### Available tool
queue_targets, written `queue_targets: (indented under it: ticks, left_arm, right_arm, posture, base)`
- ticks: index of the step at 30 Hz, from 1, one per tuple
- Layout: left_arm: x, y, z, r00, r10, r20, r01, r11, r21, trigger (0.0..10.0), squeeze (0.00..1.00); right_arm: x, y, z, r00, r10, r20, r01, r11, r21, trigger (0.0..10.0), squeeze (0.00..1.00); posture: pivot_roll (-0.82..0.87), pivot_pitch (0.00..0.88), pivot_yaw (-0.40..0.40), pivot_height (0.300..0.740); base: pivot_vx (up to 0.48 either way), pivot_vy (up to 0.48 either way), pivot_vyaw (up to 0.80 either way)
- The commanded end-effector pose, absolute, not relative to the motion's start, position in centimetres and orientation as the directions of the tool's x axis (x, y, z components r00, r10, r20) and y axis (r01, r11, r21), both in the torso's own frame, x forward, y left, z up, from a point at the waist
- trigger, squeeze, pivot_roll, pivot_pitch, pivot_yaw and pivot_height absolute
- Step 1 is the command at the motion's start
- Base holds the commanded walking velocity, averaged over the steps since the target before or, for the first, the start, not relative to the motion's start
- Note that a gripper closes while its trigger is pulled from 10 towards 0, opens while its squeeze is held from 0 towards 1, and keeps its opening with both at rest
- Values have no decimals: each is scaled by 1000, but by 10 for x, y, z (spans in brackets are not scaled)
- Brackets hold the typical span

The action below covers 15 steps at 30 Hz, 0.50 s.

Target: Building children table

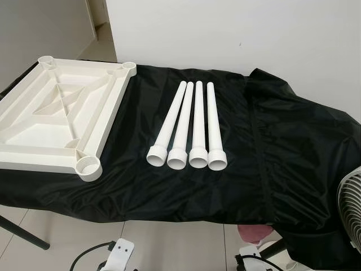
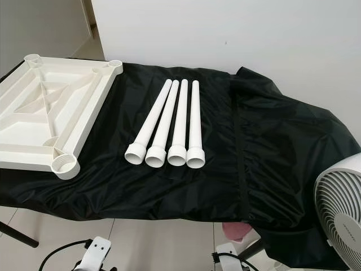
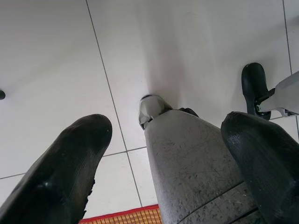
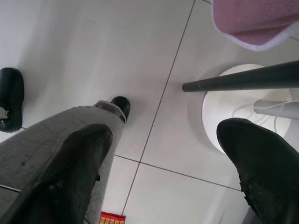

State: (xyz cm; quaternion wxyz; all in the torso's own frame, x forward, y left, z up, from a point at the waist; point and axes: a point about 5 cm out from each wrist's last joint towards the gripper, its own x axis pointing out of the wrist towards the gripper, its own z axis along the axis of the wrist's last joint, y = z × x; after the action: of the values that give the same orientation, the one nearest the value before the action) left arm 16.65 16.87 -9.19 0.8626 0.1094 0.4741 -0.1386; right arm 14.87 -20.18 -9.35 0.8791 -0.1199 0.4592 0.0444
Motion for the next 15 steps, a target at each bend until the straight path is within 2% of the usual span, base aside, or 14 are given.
queue_targets:
  ticks: [1, 8, 15]
  left_arm:
    - [160, 169, -95, 482, -137, -865, 348, 936, 45, 10000, 0]
    - [165, 167, -93, 497, -125, -858, 334, 941, 56, 10000, 0]
    - [174, 161, -90, 522, -140, -841, 316, 948, 38, 10000, 0]
  right_arm:
    - [145, -205, -95, 565, -37, -824, -170, 972, -160, 10000, 0]
    - [148, -209, -92, 592, -46, -805, -97, 987, -128, 10000, 0]
    - [156, -204, -90, 606, -10, -795, -124, 986, -107, 10000, 0]
  posture:
    - [-23, 0, -24, 740]
    - [10, 0, -80, 740]
    - [31, 0, -94, 740]
  base:
    - [0, 0, 0]
    - [0, 0, 0]
    - [0, 0, 0]
